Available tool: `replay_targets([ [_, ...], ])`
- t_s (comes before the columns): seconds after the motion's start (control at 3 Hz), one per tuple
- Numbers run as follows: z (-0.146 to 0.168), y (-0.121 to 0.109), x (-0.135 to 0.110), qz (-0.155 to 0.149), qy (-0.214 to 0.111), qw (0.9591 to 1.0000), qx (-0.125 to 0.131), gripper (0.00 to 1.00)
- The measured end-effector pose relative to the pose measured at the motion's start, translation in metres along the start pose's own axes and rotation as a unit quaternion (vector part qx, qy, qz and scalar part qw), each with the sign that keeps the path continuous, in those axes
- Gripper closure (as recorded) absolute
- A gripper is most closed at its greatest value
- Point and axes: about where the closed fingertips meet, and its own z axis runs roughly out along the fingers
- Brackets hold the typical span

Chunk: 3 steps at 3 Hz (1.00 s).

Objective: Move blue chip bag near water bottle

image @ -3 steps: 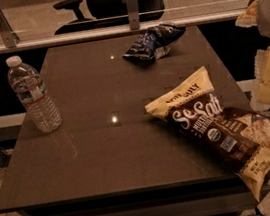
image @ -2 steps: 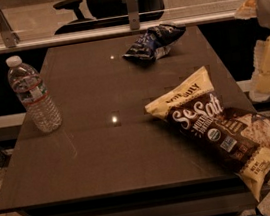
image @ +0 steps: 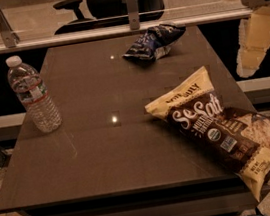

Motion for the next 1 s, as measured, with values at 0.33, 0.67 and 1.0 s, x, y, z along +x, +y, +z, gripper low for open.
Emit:
replay_targets([
  [0.33,0.001,-0.023,-0.011,-0.007,0.019,0.9998,0.006,0.00],
  [0.67,0.006,-0.046,-0.021,-0.007,0.036,0.9992,0.013,0.00],
  [1.0,0.018,-0.072,-0.028,-0.003,0.037,0.9992,0.014,0.00],
])
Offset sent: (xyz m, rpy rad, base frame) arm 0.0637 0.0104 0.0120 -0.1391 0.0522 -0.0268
